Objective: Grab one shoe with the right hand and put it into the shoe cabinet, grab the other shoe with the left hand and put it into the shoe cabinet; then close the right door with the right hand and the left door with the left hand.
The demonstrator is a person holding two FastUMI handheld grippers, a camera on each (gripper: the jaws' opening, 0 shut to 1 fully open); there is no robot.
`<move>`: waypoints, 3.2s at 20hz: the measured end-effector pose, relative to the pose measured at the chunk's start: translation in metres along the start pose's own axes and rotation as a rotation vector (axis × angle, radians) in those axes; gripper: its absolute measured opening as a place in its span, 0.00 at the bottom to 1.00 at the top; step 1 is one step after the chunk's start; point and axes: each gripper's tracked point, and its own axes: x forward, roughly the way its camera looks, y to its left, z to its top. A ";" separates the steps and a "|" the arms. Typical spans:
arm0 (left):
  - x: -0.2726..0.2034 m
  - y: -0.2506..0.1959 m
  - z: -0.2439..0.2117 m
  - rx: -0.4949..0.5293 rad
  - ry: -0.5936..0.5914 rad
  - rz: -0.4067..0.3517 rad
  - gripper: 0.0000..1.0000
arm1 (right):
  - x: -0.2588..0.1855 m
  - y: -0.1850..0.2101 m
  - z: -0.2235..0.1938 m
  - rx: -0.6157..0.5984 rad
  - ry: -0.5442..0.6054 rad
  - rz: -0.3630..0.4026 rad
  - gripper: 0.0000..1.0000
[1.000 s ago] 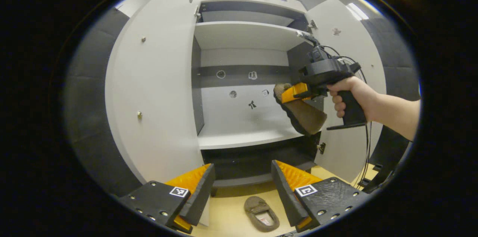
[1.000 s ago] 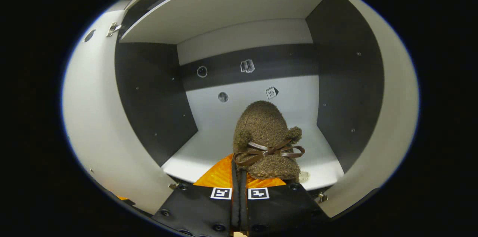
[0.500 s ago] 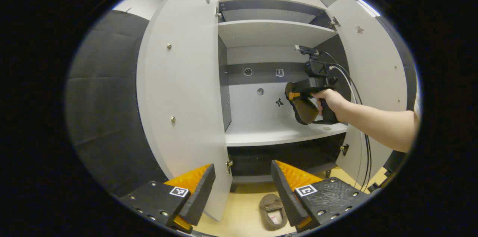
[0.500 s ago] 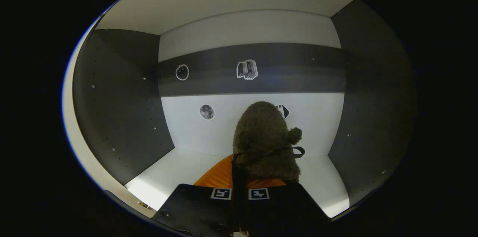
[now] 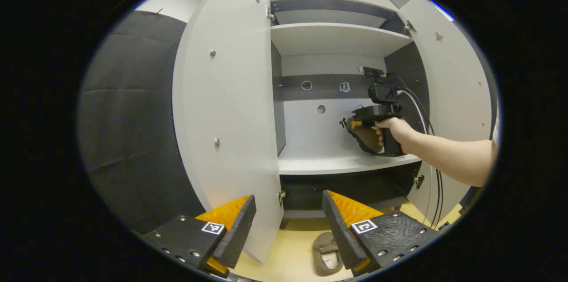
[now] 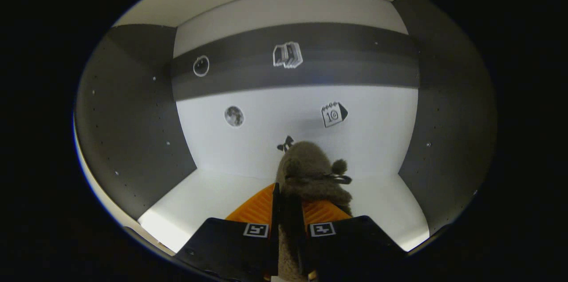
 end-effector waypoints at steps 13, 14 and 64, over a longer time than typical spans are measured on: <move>0.000 -0.008 -0.008 0.069 0.003 -0.058 0.87 | -0.071 0.030 -0.008 0.090 0.127 0.123 0.98; 0.000 -0.009 -0.015 0.065 0.019 -0.065 0.87 | -0.082 0.028 -0.006 0.073 0.110 0.113 0.98; 0.093 -0.067 -0.225 0.024 0.833 -0.360 0.06 | -0.532 -0.237 -0.147 0.110 -0.125 -0.760 0.99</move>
